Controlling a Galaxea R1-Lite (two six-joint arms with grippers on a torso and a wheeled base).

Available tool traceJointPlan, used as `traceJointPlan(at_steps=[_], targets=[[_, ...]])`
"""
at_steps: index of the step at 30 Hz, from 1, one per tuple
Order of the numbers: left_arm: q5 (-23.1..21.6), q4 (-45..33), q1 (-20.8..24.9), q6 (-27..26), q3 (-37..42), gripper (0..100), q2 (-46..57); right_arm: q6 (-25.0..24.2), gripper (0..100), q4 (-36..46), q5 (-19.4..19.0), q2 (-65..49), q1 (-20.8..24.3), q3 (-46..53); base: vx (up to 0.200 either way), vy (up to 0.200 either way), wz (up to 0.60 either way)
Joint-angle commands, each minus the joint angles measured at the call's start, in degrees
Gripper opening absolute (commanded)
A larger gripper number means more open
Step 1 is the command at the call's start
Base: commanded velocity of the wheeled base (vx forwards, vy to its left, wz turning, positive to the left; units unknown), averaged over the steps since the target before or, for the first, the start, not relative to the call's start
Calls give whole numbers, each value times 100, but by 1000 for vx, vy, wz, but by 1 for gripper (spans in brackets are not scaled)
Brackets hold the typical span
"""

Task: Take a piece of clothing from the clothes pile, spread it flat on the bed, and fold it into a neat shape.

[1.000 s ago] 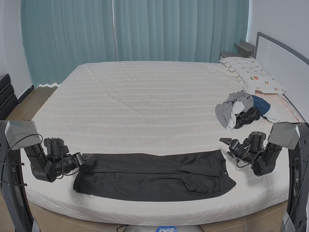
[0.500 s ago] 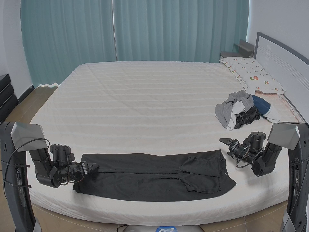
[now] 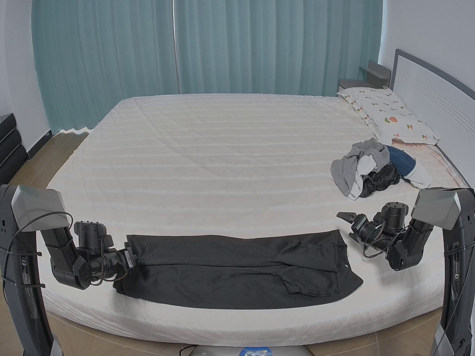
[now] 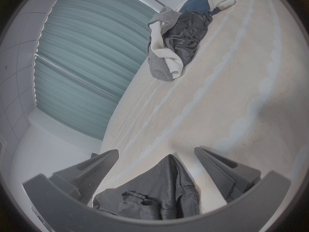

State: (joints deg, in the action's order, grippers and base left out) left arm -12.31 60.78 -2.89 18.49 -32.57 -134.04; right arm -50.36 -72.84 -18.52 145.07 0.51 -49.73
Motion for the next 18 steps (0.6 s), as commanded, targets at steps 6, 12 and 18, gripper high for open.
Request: traceJointPlan(at_steps=[6, 12, 18], targets=[[-17, -14, -45, 5, -12, 0, 150, 0, 100, -2, -3, 4, 2, -2, 0, 0, 0], [-26, 4, -45, 14, 5, 0, 150, 0, 100, -2, -3, 4, 2, -2, -167, 0, 0], [-17, 13, -45, 67, -83, 0, 141, 0, 100, -11, -3, 4, 2, -2, -33, 0, 0]])
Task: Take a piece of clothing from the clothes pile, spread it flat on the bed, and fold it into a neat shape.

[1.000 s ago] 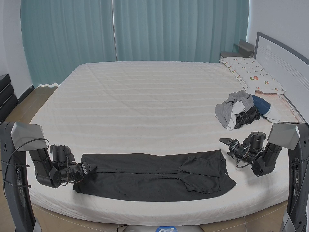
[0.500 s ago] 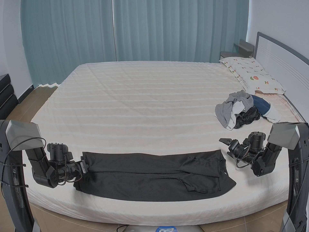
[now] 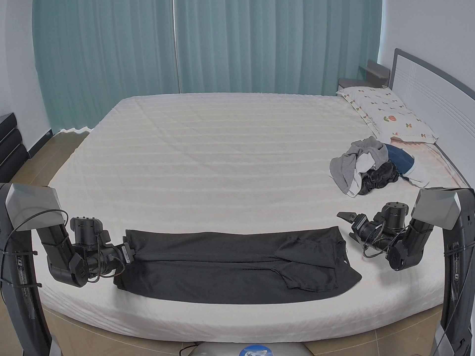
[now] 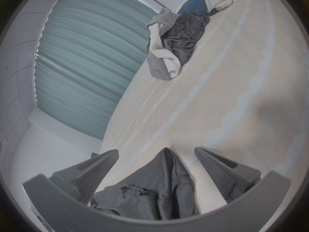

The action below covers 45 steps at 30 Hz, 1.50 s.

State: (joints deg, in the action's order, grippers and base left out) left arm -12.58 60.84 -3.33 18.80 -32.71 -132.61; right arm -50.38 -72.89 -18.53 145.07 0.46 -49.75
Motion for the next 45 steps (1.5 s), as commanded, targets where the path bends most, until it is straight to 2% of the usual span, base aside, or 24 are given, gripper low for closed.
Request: traceJointPlan(at_steps=[1, 6, 8, 11, 18, 29, 39, 45], targets=[[10, 6, -1, 45, -87, 0, -2, 2, 100, -6, -2, 4, -2, 0, 0, 0, 0], [89, 6, 87, 458, -289, 0, 7, 2, 100, -6, -2, 4, -2, 0, 0, 0, 0], [115, -29, 271, 871, -377, 0, 77, -7, 100, -15, -2, 4, 6, -8, 0, 0, 0], [151, -64, 412, 1135, -377, 0, 271, 2, 100, -33, -2, 13, 6, 0, 0, -67, 0], [168, -81, 623, 1232, -315, 0, 473, -7, 100, -33, -2, 13, 6, -8, 0, -200, 0], [406, -99, 1018, 1680, -315, 0, 737, 2, 100, -33, -2, 22, 6, -8, 0, -200, 0], [845, -90, 1563, 1917, -342, 0, 780, 2, 100, -33, 7, 22, 15, -17, 0, -200, 0], [889, -90, 1730, 2058, -377, 0, 780, 2, 100, -33, 7, 30, 15, -17, 0, -200, 0]])
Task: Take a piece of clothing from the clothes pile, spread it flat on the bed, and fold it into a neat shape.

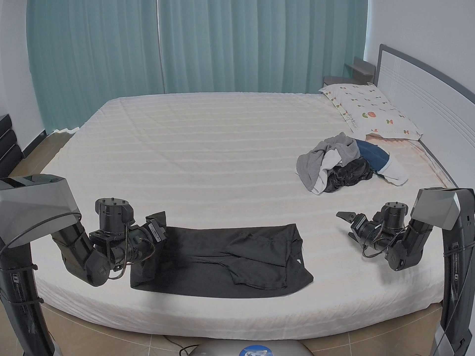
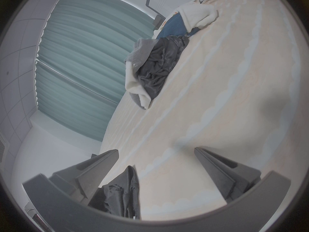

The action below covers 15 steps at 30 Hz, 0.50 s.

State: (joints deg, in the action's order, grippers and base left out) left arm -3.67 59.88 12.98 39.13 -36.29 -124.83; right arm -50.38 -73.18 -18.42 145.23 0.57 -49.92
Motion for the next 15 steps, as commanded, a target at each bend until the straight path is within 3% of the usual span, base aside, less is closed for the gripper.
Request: traceJointPlan(at_steps=[1, 9, 15], targets=[[-2, 6, 117, 33, -18, 0, 3, 2, 100, -3, -4, 14, 4, -9, 0, -200, 0], [7, 6, 257, 86, -36, 0, -15, 2, 100, 6, 23, 23, 13, -27, 0, -200, 0], [7, 6, 363, 437, -133, 0, -15, 2, 100, -3, 31, 50, 22, -27, 0, -200, 0]])
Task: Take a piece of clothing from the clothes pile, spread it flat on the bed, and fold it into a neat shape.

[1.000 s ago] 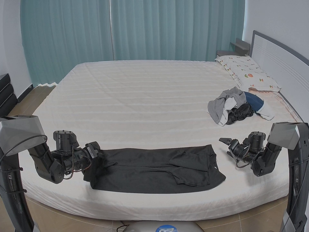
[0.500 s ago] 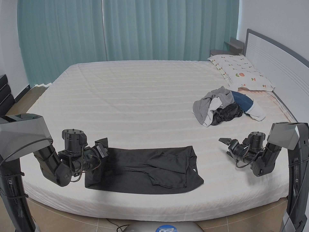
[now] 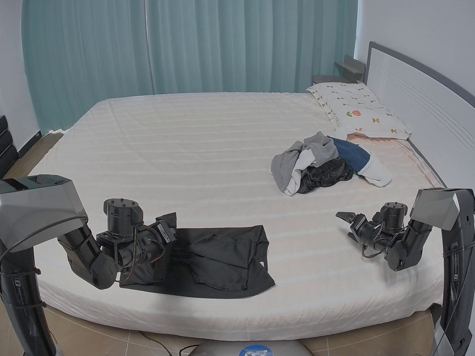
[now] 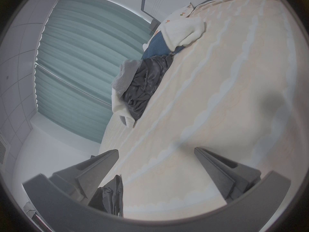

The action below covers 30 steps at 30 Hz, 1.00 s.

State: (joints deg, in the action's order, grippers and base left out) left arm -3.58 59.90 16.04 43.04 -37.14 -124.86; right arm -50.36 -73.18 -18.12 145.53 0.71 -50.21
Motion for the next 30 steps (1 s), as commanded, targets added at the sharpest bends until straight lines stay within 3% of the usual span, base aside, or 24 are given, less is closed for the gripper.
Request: traceJointPlan(at_steps=[1, 10, 20, 30], targets=[[7, 4, 74, 72, -47, 0, -12, 0, 100, -3, 1, 19, 8, 3, 0, -200, 0], [42, 30, 364, 196, -100, 0, -153, 9, 100, -3, 1, 10, 35, 12, 0, -200, 0], [464, 65, 549, 275, -364, 0, -636, 9, 100, -3, 1, 10, 44, 29, 0, 0, 0], [394, 39, 769, 591, -504, 0, -724, 70, 100, -3, 1, 19, 44, 29, 0, 0, 0]])
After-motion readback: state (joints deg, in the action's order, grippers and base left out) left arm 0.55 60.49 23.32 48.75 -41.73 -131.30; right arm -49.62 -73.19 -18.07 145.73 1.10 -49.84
